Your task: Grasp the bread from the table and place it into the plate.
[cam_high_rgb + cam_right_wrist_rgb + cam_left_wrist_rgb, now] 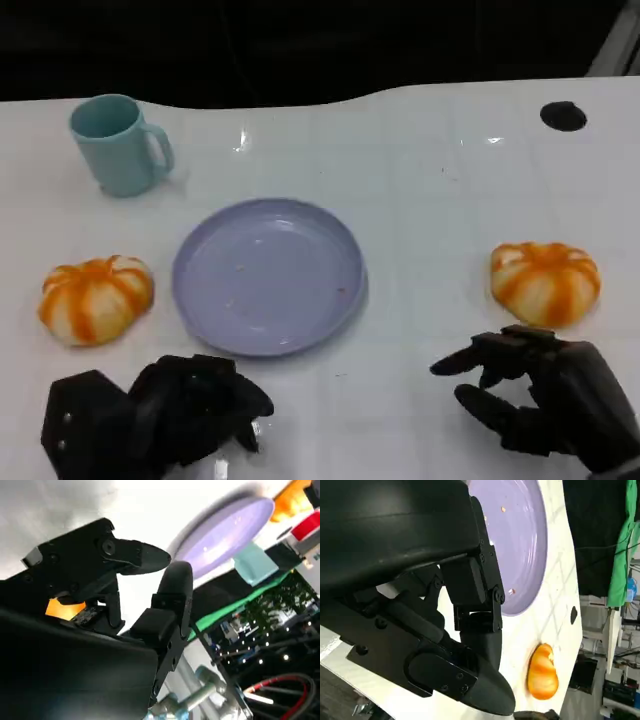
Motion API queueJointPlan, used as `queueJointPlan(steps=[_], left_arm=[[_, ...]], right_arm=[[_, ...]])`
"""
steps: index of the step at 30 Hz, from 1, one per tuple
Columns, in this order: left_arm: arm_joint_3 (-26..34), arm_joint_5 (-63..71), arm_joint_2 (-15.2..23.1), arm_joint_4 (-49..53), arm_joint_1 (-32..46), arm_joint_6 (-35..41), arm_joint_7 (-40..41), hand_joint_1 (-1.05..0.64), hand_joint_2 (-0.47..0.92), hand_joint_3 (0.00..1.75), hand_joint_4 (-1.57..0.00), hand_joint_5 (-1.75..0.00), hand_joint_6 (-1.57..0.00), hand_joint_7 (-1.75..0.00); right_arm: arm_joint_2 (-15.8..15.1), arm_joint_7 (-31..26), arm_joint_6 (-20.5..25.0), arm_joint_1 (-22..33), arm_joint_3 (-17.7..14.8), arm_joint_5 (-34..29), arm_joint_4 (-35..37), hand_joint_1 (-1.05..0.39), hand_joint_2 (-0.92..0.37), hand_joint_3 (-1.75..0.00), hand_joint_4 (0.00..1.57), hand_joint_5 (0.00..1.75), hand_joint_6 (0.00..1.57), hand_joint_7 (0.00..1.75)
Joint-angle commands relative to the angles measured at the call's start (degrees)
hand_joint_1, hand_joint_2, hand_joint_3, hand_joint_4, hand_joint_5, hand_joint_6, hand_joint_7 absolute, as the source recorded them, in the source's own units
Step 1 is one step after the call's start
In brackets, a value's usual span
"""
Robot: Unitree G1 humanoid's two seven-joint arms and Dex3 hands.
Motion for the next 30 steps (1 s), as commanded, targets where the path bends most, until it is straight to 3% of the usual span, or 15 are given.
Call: queueJointPlan(steps=[1,4,9,20,30], left_arm=[[0.17,0.15,0.46,-0.35,1.03,0.93,0.42,-1.04,0.8,0.04,-0.91,-1.47,-1.47,-0.45],[0.11,0.08,0.41,-0.76,1.2,1.21,0.37,-1.03,0.8,0.04,-0.91,-1.47,-1.47,-0.45],[0.15,0.18,0.37,-0.14,0.89,0.68,0.28,-1.04,0.8,0.04,-0.91,-1.49,-1.47,-0.44],[0.27,0.31,0.03,0.28,0.8,0.33,0.52,-1.05,0.8,0.03,-0.91,-1.48,-1.47,-0.43],[0.25,0.19,-0.09,-0.46,1.18,0.92,0.71,-1.04,0.8,0.03,-0.91,-1.48,-1.48,-0.43]], right_arm=[[-1.7,1.16,1.8,1.04,-1.85,1.33,-3.41,-0.37,-0.83,-0.33,0.57,0.62,0.75,0.13],[-2.59,1.4,3.5,1.13,-2.76,0.61,-5.89,-0.39,-0.91,-0.16,0.49,0.43,0.67,0.03],[-4.44,2.88,8.49,0.99,-4.3,-0.88,-9.95,-0.44,-0.92,-0.13,0.37,0.3,0.55,0.0],[-7.94,9.93,21.48,0.48,-5.81,-3.9,-17.93,-0.49,-0.92,-0.08,0.13,0.14,0.27,0.0],[-7.9,18.05,34.46,-2.73,-3.61,-7.76,-19.92,-0.52,-0.9,-0.04,0.0,0.1,0.18,0.0]])
